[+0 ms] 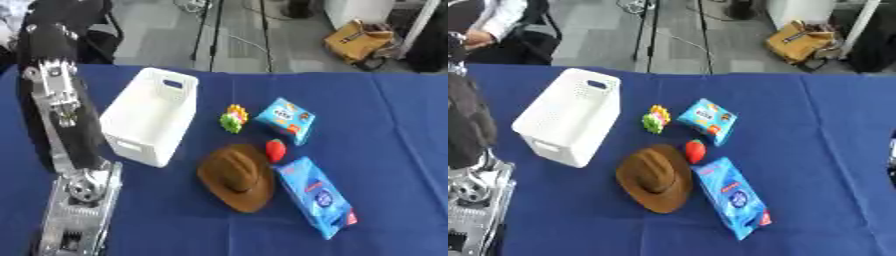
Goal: Pick up objects on the table and place them in the box.
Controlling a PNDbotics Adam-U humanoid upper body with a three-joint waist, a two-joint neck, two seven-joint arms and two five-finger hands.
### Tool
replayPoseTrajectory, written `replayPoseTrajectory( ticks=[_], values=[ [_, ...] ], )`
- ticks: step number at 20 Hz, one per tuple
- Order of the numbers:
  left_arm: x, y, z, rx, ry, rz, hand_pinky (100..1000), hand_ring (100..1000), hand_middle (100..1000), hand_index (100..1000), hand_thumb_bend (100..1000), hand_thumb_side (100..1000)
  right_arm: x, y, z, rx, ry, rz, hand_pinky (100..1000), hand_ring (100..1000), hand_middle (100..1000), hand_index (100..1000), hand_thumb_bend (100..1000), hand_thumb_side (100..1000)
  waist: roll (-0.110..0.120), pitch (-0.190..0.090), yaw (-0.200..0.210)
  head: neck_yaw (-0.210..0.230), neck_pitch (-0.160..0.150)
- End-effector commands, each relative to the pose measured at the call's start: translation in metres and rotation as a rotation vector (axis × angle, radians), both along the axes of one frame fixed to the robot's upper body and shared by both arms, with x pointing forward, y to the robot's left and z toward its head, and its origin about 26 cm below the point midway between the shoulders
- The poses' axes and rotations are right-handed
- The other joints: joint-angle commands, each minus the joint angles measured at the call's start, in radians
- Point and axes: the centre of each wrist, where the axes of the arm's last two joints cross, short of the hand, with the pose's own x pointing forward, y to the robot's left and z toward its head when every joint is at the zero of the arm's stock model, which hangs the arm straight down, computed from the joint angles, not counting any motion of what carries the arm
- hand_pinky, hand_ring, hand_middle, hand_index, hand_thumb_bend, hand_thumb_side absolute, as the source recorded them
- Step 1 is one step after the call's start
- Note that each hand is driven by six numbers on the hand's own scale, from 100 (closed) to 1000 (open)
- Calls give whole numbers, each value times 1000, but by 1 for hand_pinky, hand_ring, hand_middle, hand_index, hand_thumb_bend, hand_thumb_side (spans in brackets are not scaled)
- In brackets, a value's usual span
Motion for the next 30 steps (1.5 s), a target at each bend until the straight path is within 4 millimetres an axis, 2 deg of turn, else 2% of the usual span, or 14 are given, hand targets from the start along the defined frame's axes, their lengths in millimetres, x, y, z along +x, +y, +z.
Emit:
replayPoseTrajectory(
  ticks=[1,5,8,9,10,12,16,23,27,28,29,30],
  values=[
    [-4,2,5,21,-21,-7,841,746,738,798,100,1000,0,-1,10,-22,76,28,863,955,939,981,385,1000,-3,-22,-2,-3,-16],
    [-4,3,4,30,-13,-11,839,746,732,798,100,1000,2,4,12,-6,169,54,868,956,939,991,372,1000,-10,-22,-6,-5,-17],
    [-4,4,3,36,-8,-13,837,746,729,797,100,1000,4,9,15,-4,237,73,874,942,904,976,385,1000,-16,-23,-6,-6,-18],
    [-4,4,2,37,-7,-13,837,746,728,797,100,1000,4,11,15,-11,258,79,876,942,903,976,470,1000,-18,-24,-6,-6,-18],
    [-4,4,2,38,-5,-14,836,746,727,797,100,1000,4,13,15,-22,280,86,879,943,906,979,389,1000,-20,-24,-5,-8,-18],
    [-4,4,1,41,-1,-16,834,745,723,794,100,1000,4,16,13,-51,317,101,892,949,916,986,364,1000,-22,-25,-5,-10,-19],
    [-5,4,0,56,7,-24,831,744,718,790,100,1000,1,19,5,-173,418,150,900,947,921,985,326,1000,-32,-26,-5,-15,-19],
    [-5,5,-4,72,19,-33,830,743,714,787,100,1000,-10,4,-7,-346,534,230,908,941,916,974,299,1000,-48,-30,-7,-23,-24],
    [-5,5,-6,78,29,-39,827,742,734,781,100,1000,-15,-3,-8,-403,573,268,909,934,904,976,342,1000,-55,-29,-10,-30,-24],
    [-5,5,-6,79,31,-41,825,742,734,779,100,1000,-16,-3,-9,-405,586,286,908,937,909,983,404,1000,-56,-29,-10,-33,-24],
    [-5,5,-6,79,33,-43,825,742,734,779,100,1000,-16,-3,-10,-402,604,307,908,937,909,983,404,1000,-57,-29,-11,-35,-24],
    [-5,5,-7,80,35,-45,825,742,734,776,100,1000,-16,-3,-9,-396,620,326,907,943,913,985,455,1000,-57,-29,-10,-37,-23]
  ],
)
